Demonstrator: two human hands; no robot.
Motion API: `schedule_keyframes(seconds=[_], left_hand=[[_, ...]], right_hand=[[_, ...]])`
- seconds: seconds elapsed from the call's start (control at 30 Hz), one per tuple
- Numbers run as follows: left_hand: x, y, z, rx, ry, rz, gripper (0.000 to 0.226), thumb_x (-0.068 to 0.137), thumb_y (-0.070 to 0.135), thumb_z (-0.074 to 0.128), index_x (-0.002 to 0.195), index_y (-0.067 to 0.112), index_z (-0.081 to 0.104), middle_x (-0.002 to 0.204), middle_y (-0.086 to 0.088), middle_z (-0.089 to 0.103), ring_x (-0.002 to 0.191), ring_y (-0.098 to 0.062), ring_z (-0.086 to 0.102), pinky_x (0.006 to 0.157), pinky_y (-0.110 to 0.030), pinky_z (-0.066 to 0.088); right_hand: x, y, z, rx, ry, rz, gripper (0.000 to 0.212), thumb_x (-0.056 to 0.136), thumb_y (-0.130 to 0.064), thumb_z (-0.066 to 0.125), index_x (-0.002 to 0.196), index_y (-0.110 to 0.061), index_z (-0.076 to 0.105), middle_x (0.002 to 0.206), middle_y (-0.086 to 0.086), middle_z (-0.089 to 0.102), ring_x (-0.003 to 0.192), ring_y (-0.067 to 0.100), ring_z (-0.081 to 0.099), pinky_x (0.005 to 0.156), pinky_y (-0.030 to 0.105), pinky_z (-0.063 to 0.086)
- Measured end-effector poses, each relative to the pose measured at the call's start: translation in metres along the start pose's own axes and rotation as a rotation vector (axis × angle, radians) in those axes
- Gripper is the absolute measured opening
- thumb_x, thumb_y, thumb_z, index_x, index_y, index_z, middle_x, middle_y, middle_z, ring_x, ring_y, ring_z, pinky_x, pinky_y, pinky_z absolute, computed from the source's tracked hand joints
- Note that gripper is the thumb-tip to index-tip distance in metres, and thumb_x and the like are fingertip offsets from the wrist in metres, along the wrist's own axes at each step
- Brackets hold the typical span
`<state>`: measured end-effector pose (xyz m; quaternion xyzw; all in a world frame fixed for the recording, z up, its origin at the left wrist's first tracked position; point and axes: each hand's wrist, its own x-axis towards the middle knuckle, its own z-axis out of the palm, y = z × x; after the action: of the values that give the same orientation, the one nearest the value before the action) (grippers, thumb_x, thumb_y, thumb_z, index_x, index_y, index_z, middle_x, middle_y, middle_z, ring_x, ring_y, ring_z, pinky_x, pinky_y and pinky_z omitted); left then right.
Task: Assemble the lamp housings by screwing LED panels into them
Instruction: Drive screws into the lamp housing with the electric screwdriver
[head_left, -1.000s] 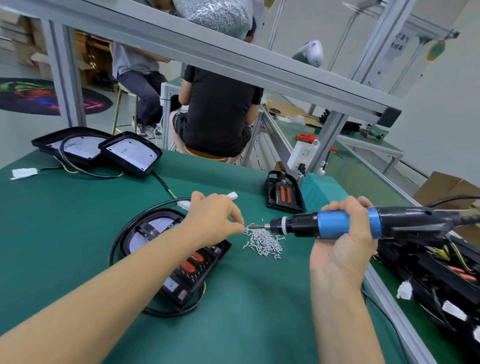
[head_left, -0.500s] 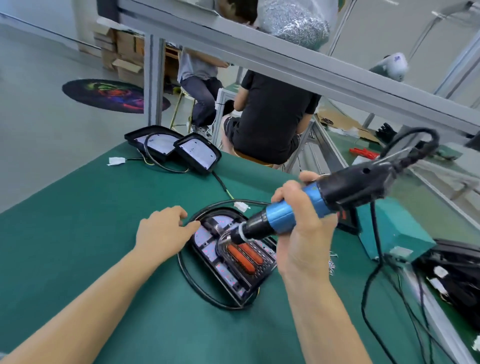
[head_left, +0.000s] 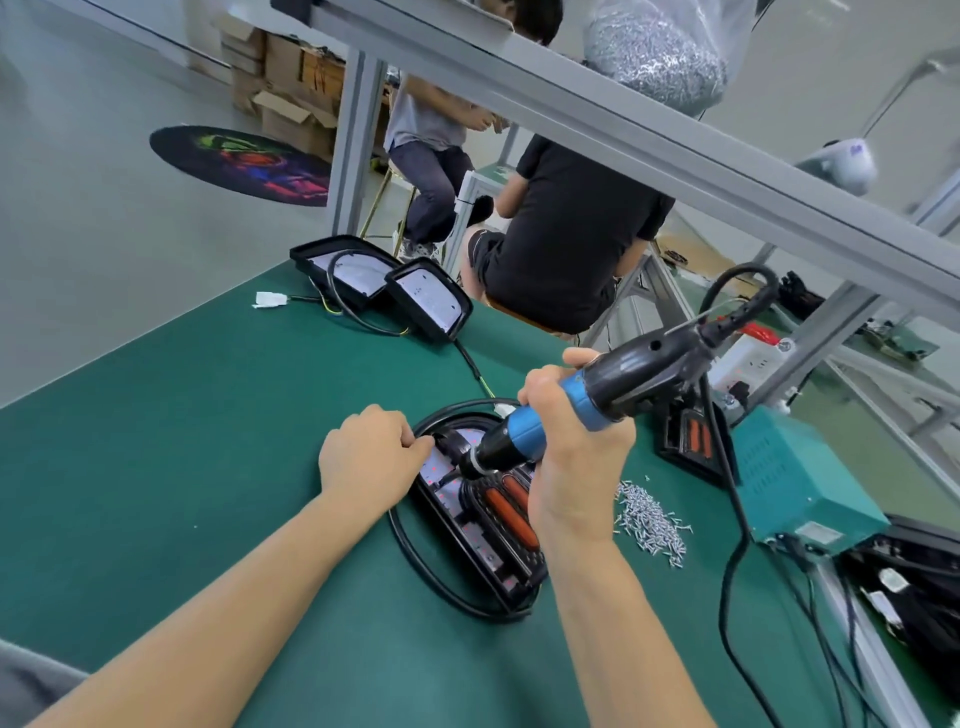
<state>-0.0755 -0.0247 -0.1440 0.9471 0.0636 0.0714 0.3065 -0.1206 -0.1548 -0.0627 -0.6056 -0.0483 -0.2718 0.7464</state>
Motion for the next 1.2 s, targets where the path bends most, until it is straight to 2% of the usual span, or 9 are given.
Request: schedule_keyframes(seconds=[0.17, 0.33, 0.43, 0.6, 0.8, 0.9, 1.03, 1.13, 1.2], left_hand=[[0.001, 0.000, 0.002, -0.002, 0.003, -0.006, 0.032, 0.086, 0.042, 0.057, 0.072, 0.014, 0.064, 0.083, -0.001, 0.061, 0.079, -0.025, 0.058, 0.061, -0.030, 0.037], [0.000, 0.000, 0.003, 0.002, 0.021, 0.006, 0.033, 0.086, 0.041, 0.057, 0.072, 0.013, 0.065, 0.085, -0.001, 0.058, 0.081, -0.026, 0.057, 0.062, -0.030, 0.038], [0.000, -0.001, 0.003, -0.014, 0.018, 0.002, 0.031, 0.086, 0.041, 0.057, 0.071, 0.015, 0.064, 0.085, -0.001, 0.059, 0.081, -0.026, 0.057, 0.063, -0.030, 0.038], [-0.001, -0.001, 0.003, -0.035, 0.022, 0.001, 0.026, 0.087, 0.041, 0.057, 0.073, 0.020, 0.062, 0.089, 0.001, 0.055, 0.086, -0.025, 0.056, 0.067, -0.030, 0.036], [-0.002, -0.001, 0.004, -0.058, 0.035, -0.006, 0.024, 0.085, 0.040, 0.058, 0.073, 0.019, 0.063, 0.087, 0.002, 0.058, 0.084, -0.024, 0.056, 0.069, -0.031, 0.039], [-0.003, -0.001, 0.004, -0.071, 0.045, -0.005, 0.024, 0.085, 0.039, 0.058, 0.072, 0.019, 0.063, 0.084, 0.002, 0.060, 0.082, -0.024, 0.056, 0.068, -0.031, 0.040], [-0.006, -0.002, 0.005, -0.093, 0.083, 0.003, 0.024, 0.083, 0.039, 0.060, 0.071, 0.019, 0.063, 0.080, 0.004, 0.058, 0.081, -0.024, 0.056, 0.068, -0.031, 0.039], [-0.008, -0.002, 0.006, -0.115, 0.130, 0.021, 0.022, 0.082, 0.039, 0.063, 0.074, 0.019, 0.064, 0.079, 0.005, 0.058, 0.082, -0.024, 0.056, 0.072, -0.033, 0.041], [-0.008, -0.004, 0.007, -0.134, 0.144, 0.027, 0.020, 0.082, 0.039, 0.063, 0.080, 0.019, 0.064, 0.082, 0.004, 0.060, 0.085, -0.025, 0.057, 0.075, -0.034, 0.042]], right_hand=[[0.001, 0.004, 0.003, -0.033, -0.014, -0.012, 0.028, 0.068, -0.018, 0.072, 0.092, -0.021, 0.058, 0.072, -0.002, 0.060, 0.067, 0.017, 0.054, 0.068, 0.028, 0.050], [0.001, 0.004, 0.002, -0.052, -0.048, -0.036, 0.019, 0.067, -0.021, 0.072, 0.084, -0.023, 0.063, 0.078, -0.004, 0.061, 0.073, 0.021, 0.054, 0.074, 0.042, 0.049], [0.002, 0.003, 0.003, -0.054, -0.063, -0.031, 0.011, 0.067, -0.020, 0.072, 0.072, -0.026, 0.063, 0.076, -0.003, 0.059, 0.071, 0.021, 0.053, 0.072, 0.044, 0.048], [0.001, 0.001, 0.002, -0.019, -0.072, -0.003, 0.021, 0.072, -0.009, 0.071, 0.064, -0.025, 0.060, 0.072, -0.005, 0.056, 0.069, 0.018, 0.049, 0.069, 0.041, 0.046], [0.000, 0.000, 0.000, 0.015, -0.055, 0.017, 0.023, 0.072, -0.007, 0.071, 0.064, -0.025, 0.059, 0.071, -0.004, 0.055, 0.069, 0.017, 0.048, 0.070, 0.039, 0.044], [-0.001, -0.002, -0.001, 0.037, -0.043, 0.028, 0.022, 0.073, -0.007, 0.071, 0.068, -0.025, 0.061, 0.073, -0.005, 0.056, 0.072, 0.019, 0.049, 0.072, 0.039, 0.045], [-0.001, -0.010, -0.006, 0.086, 0.018, 0.030, 0.024, 0.076, -0.009, 0.071, 0.093, -0.020, 0.058, 0.075, -0.004, 0.059, 0.075, 0.017, 0.055, 0.079, 0.032, 0.048], [0.001, -0.027, -0.016, 0.085, 0.072, -0.041, 0.027, 0.080, -0.011, 0.069, 0.102, -0.020, 0.055, 0.076, -0.001, 0.058, 0.077, 0.018, 0.054, 0.080, 0.032, 0.047], [0.004, -0.045, -0.027, 0.014, 0.120, -0.144, 0.024, 0.081, -0.013, 0.070, 0.099, -0.024, 0.059, 0.075, -0.001, 0.058, 0.080, 0.022, 0.056, 0.084, 0.039, 0.048]])
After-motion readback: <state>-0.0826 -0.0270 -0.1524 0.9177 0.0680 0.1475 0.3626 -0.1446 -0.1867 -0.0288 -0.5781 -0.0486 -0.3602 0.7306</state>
